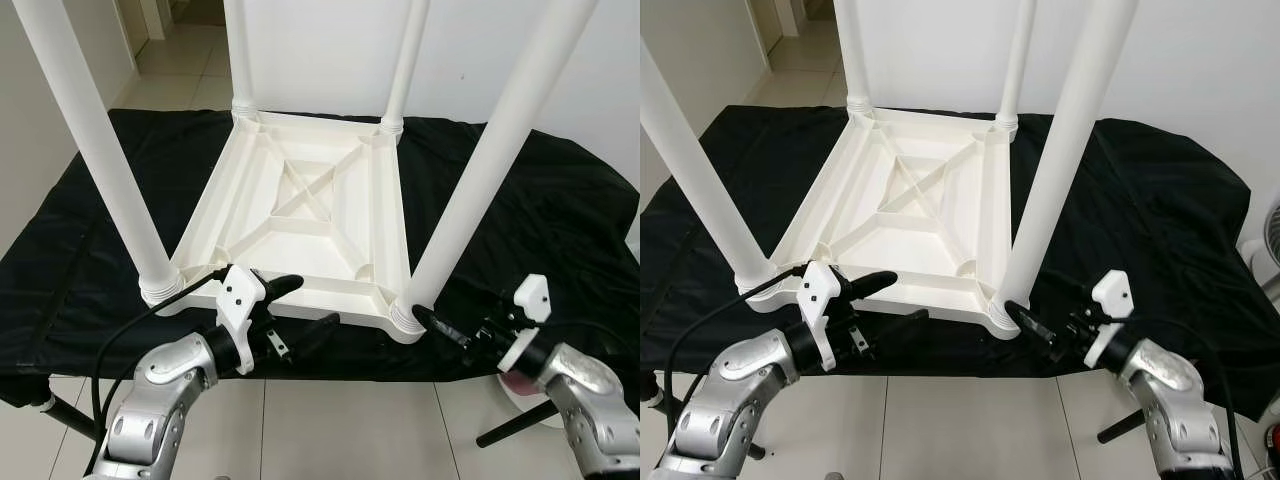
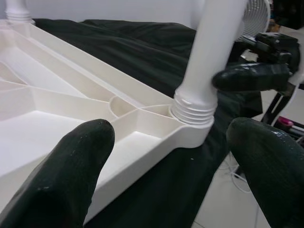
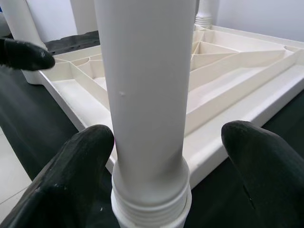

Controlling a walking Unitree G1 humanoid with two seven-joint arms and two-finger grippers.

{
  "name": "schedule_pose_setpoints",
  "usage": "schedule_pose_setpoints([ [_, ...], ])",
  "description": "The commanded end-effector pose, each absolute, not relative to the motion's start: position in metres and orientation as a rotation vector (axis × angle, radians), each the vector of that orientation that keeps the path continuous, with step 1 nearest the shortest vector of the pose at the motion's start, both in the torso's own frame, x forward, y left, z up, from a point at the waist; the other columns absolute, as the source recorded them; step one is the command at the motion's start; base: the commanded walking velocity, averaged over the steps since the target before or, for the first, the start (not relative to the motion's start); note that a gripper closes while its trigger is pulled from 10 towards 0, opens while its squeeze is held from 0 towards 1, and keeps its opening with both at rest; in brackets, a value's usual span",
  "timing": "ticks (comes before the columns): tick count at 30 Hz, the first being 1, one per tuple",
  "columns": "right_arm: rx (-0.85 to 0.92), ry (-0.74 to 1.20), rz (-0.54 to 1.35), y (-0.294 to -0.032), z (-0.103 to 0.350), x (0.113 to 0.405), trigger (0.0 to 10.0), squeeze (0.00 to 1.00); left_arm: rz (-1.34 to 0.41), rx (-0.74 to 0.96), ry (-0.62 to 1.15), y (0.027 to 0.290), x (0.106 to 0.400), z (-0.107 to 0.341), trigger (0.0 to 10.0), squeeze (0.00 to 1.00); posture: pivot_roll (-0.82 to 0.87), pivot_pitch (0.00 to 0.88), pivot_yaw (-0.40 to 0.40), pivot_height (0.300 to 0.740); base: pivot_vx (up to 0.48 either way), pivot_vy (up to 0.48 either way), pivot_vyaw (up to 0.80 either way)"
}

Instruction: Building children table

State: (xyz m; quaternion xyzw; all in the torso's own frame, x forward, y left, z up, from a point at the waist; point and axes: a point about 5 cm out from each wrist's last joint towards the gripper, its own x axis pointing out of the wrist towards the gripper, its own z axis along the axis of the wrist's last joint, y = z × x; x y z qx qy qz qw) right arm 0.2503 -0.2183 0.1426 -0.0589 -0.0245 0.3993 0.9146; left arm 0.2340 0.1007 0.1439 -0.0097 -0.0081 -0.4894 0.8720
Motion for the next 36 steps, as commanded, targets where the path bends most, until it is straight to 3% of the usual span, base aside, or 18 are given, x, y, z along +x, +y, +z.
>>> schedule_pose_setpoints([
  [1, -0.128, -0.02, 0.835, -0.219, 0.139, 0.249, 10.0, 0.0, -1.027, -0.02, -0.003, 0.1, 0.232, 0.143, 10.0, 0.0, -0.05, 0.0, -0.03, 0.74, 0.0, 0.0, 0.0],
  [10, -0.138, -0.029, 0.909, -0.198, 0.138, 0.27, 10.0, 0.0, -1.076, -0.006, 0.025, 0.087, 0.235, 0.138, 10.0, 0.0, -0.06, 0.0, -0.029, 0.74, 0.0, 0.0, 0.0],
  [17, -0.106, -0.066, 0.82, -0.188, 0.133, 0.288, 10.0, 0.0, -1.074, -0.004, 0.025, 0.083, 0.237, 0.139, 10.0, 0.0, -0.06, 0.0, -0.03, 0.74, 0.0, 0.0, 0.0],
  [27, -0.086, -0.103, 0.634, -0.199, 0.132, 0.312, 10.0, 0.0, -1.076, -0.005, 0.012, 0.078, 0.241, 0.142, 10.0, 0.0, -0.06, 0.0, -0.026, 0.74, 0.0, 0.0, 0.0],
  [36, -0.096, -0.115, 0.571, -0.204, 0.131, 0.316, 10.0, 0.0, -1.08, -0.012, 0.002, 0.073, 0.243, 0.142, 10.0, 0.0, -0.08, 0.0, -0.027, 0.74, 0.0, 0.0, 0.0],
])
